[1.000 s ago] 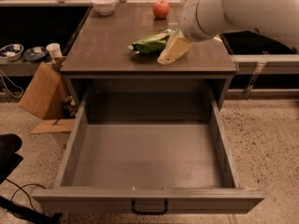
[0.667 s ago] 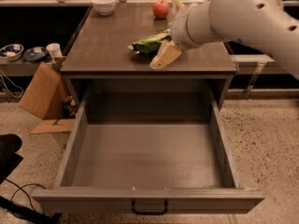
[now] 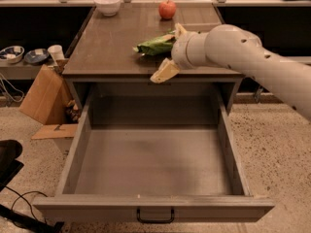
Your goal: Place green rice chip bag into top drawer
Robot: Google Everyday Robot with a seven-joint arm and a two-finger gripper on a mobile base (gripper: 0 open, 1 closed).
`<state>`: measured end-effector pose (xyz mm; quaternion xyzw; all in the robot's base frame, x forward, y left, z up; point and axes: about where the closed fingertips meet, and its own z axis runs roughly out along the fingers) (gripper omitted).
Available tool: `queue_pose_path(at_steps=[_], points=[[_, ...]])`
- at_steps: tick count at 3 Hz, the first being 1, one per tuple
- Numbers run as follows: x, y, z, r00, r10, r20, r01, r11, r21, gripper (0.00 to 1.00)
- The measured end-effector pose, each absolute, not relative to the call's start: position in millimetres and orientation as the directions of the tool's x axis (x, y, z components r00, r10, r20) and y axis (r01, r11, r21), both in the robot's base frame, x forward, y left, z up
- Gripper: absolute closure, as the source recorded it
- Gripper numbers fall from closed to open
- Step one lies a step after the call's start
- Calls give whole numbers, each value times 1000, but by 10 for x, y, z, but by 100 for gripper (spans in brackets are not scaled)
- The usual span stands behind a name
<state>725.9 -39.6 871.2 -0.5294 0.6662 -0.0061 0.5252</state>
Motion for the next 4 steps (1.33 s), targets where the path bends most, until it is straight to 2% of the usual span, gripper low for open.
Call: queue_pose_path(at_steps=[3, 4], points=[[8065, -474, 8930, 160, -735, -659, -692, 392, -606, 0], [8207, -472, 8846, 145, -740, -657, -713, 382, -588, 17]])
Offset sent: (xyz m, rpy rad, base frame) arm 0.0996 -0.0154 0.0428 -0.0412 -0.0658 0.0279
